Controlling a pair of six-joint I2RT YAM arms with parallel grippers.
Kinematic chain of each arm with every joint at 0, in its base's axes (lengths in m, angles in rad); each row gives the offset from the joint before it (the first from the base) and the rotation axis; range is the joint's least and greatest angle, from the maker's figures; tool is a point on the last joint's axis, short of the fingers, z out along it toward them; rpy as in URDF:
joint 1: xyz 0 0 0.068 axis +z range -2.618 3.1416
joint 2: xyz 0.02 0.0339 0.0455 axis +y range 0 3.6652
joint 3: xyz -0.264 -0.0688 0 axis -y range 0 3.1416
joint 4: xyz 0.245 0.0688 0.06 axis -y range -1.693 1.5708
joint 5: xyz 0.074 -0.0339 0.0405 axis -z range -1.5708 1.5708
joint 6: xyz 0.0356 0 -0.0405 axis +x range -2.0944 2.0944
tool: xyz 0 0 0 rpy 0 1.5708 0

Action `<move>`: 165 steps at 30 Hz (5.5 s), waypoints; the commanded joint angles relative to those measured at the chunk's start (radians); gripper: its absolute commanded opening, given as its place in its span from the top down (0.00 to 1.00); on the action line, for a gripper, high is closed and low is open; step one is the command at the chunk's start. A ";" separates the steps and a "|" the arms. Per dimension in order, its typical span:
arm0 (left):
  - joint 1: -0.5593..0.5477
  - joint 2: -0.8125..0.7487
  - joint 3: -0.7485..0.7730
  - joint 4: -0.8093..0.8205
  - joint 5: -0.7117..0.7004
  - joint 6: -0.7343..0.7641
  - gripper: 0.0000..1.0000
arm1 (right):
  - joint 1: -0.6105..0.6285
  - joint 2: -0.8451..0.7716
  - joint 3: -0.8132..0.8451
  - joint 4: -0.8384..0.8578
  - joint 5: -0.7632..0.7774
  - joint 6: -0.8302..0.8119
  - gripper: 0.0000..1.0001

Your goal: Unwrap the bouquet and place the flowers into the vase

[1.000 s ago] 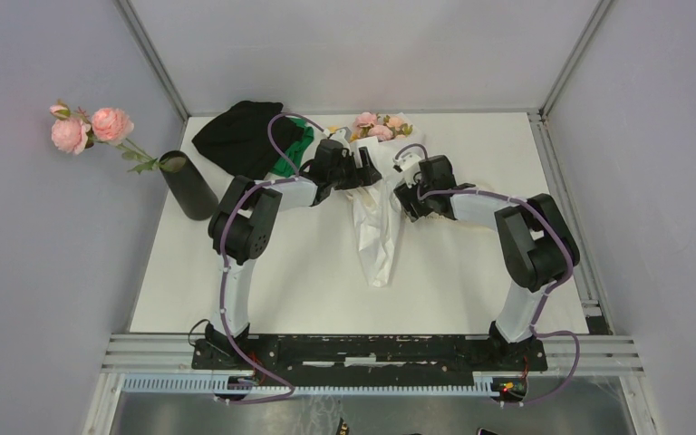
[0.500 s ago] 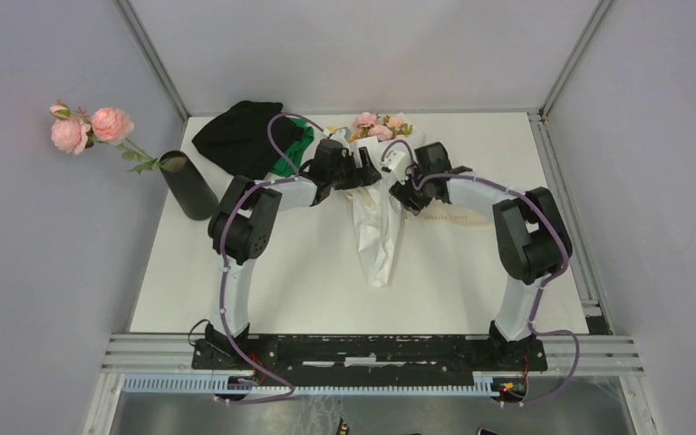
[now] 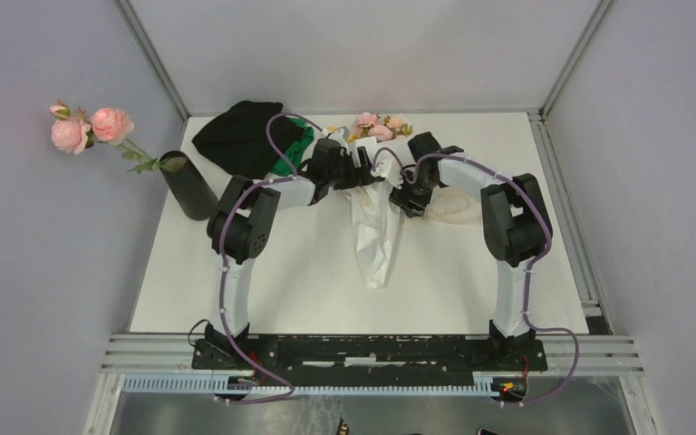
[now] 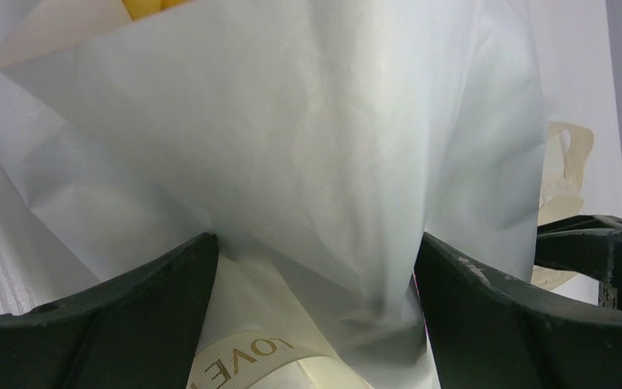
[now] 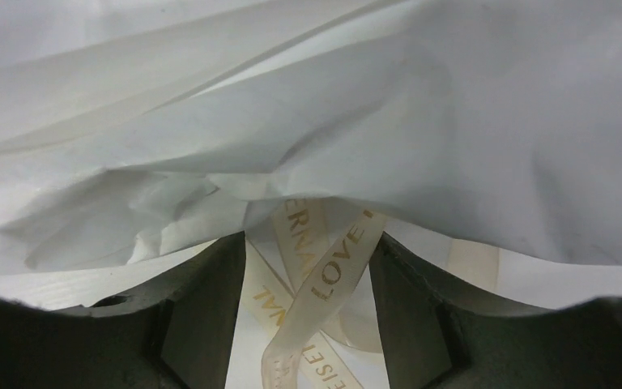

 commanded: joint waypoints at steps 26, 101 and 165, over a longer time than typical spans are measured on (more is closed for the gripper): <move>0.018 -0.016 -0.050 -0.068 0.004 0.026 0.03 | -0.023 -0.005 -0.058 0.044 0.062 0.001 1.00; -0.272 -0.528 -0.372 -0.082 -0.424 -0.006 0.03 | 0.040 -0.698 -0.780 0.926 0.441 0.692 0.53; -0.308 -0.549 -0.449 0.082 -0.405 -0.068 0.61 | 0.106 -0.983 -0.767 0.814 0.517 0.684 0.52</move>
